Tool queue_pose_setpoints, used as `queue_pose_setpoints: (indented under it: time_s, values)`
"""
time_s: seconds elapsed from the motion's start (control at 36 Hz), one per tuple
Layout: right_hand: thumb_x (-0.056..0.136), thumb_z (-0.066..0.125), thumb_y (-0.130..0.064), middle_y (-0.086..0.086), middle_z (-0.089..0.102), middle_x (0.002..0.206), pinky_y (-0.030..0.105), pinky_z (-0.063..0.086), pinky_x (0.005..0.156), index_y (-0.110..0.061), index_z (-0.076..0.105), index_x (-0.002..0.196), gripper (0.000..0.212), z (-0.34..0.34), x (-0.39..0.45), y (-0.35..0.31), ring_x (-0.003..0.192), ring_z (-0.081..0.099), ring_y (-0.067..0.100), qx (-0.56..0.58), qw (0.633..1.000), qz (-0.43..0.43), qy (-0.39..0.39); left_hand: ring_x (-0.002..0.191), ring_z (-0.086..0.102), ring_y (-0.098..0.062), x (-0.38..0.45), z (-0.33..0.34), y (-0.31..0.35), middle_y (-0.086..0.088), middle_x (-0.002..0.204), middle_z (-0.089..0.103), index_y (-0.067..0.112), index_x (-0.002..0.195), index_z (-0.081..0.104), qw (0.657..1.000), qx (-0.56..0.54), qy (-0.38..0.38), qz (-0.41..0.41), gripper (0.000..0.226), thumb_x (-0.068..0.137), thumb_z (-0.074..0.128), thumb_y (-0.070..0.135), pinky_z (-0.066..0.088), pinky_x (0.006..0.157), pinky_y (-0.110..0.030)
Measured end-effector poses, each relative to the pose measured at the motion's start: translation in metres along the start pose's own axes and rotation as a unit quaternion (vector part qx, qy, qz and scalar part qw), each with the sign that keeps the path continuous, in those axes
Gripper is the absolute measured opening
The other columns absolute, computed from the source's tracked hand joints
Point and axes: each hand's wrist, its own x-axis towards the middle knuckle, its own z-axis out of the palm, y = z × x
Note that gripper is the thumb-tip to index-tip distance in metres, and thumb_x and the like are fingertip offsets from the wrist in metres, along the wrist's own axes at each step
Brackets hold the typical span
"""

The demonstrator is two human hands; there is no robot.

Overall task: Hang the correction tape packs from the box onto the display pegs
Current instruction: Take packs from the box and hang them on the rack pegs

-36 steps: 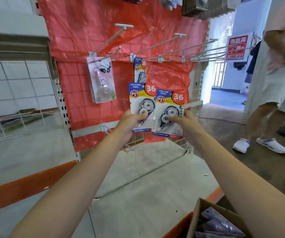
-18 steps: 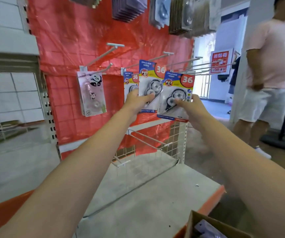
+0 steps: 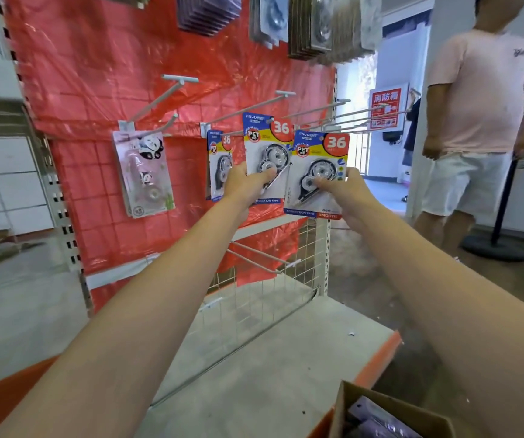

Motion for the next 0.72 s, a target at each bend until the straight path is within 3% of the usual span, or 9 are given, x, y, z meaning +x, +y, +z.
queue_pose_setpoints:
  time_s: [0.11, 0.17, 0.22, 0.31, 0.39, 0.5, 0.56, 0.61, 0.72]
  values:
    - [0.089, 0.064, -0.001, -0.005, 0.057, 0.083, 0.01, 0.044, 0.041, -0.014, 0.044, 0.102, 0.027, 0.001, 0.002, -0.001, 0.069, 0.057, 0.006, -0.012, 1.0, -0.016, -0.003, 0.107, 0.061, -0.029, 0.002, -0.001, -0.002, -0.01, 0.112, 0.066, 0.016, 0.105, 0.058, 1.0, 0.021, 0.017, -0.016, 0.021, 0.087, 0.069, 0.017, 0.05, 0.095, -0.047]
    - [0.088, 0.065, -0.001, -0.005, 0.058, 0.084, 0.011, 0.046, 0.043, -0.016, 0.045, 0.096, 0.026, 0.001, 0.004, 0.001, 0.07, 0.058, 0.006, -0.016, 1.0, -0.018, -0.006, 0.107, 0.06, -0.028, 0.005, -0.005, -0.006, -0.011, 0.113, 0.064, 0.012, 0.11, 0.059, 0.996, 0.068, 0.051, -0.009, 0.026, 0.087, 0.068, 0.02, 0.051, 0.093, -0.042]
    - [0.087, 0.067, -0.003, -0.004, 0.06, 0.087, 0.015, 0.049, 0.05, -0.017, 0.046, 0.094, 0.026, 0.002, 0.006, 0.004, 0.073, 0.06, 0.007, -0.02, 1.0, -0.012, -0.003, 0.108, 0.057, -0.023, 0.009, -0.01, -0.011, -0.008, 0.117, 0.061, 0.003, 0.122, 0.056, 0.987, 0.137, 0.087, -0.001, 0.045, 0.087, 0.068, 0.028, 0.047, 0.088, -0.033]
    - [0.085, 0.071, -0.009, 0.008, 0.064, 0.107, 0.025, 0.054, 0.066, -0.005, 0.047, 0.115, 0.039, 0.002, 0.01, 0.01, 0.093, 0.065, 0.021, -0.036, 0.999, 0.006, -0.001, 0.113, 0.057, -0.031, 0.025, -0.02, -0.02, -0.016, 0.126, 0.06, 0.003, 0.127, 0.055, 0.982, 0.159, 0.099, -0.014, 0.064, 0.078, 0.075, 0.039, 0.05, 0.091, -0.038]
    - [0.085, 0.072, -0.012, 0.014, 0.064, 0.117, 0.031, 0.056, 0.074, 0.001, 0.046, 0.125, 0.05, 0.003, 0.009, 0.01, 0.103, 0.065, 0.027, -0.046, 0.999, 0.015, -0.006, 0.106, 0.062, -0.035, 0.079, -0.036, -0.06, -0.017, 0.122, 0.062, 0.005, 0.123, 0.058, 0.982, 0.144, 0.115, -0.036, 0.086, 0.053, 0.076, 0.052, 0.055, 0.086, -0.049]
    - [0.084, 0.072, -0.012, 0.011, 0.064, 0.115, 0.037, 0.056, 0.082, -0.001, 0.045, 0.12, 0.047, 0.001, 0.009, 0.012, 0.099, 0.065, 0.024, -0.051, 0.999, 0.014, -0.013, 0.083, 0.068, -0.036, 0.026, -0.037, -0.02, -0.018, 0.114, 0.06, -0.003, 0.117, 0.052, 0.983, 0.112, 0.111, -0.094, 0.058, 0.079, 0.077, 0.035, 0.059, 0.056, -0.048]
    - [0.085, 0.072, -0.012, 0.008, 0.063, 0.109, 0.029, 0.055, 0.067, -0.005, 0.044, 0.116, 0.042, 0.0, 0.009, 0.013, 0.086, 0.064, 0.017, -0.05, 0.998, 0.017, -0.019, 0.06, 0.067, -0.031, 0.013, -0.037, -0.019, -0.027, 0.105, 0.063, -0.004, 0.119, 0.047, 0.981, 0.108, 0.088, -0.137, 0.046, 0.09, 0.066, 0.026, 0.056, 0.043, -0.037]
    - [0.085, 0.072, -0.013, 0.007, 0.062, 0.11, 0.022, 0.048, 0.058, -0.005, 0.044, 0.121, 0.046, 0.001, 0.008, 0.014, 0.08, 0.061, 0.01, -0.053, 0.998, 0.015, -0.024, 0.054, 0.066, -0.029, 0.003, -0.04, -0.027, -0.031, 0.1, 0.065, -0.009, 0.121, 0.046, 0.977, 0.113, 0.068, -0.17, 0.039, 0.095, 0.058, 0.019, 0.054, 0.039, -0.033]
    - [0.084, 0.073, -0.014, 0.009, 0.061, 0.118, 0.021, 0.047, 0.061, -0.005, 0.043, 0.126, 0.053, 0.004, 0.009, 0.019, 0.089, 0.061, 0.015, -0.064, 0.998, 0.012, -0.026, 0.032, 0.058, -0.018, -0.008, -0.048, -0.042, -0.02, 0.067, 0.062, -0.006, 0.084, 0.051, 0.968, 0.102, 0.033, -0.225, 0.023, 0.099, 0.048, 0.011, 0.049, 0.032, -0.026]
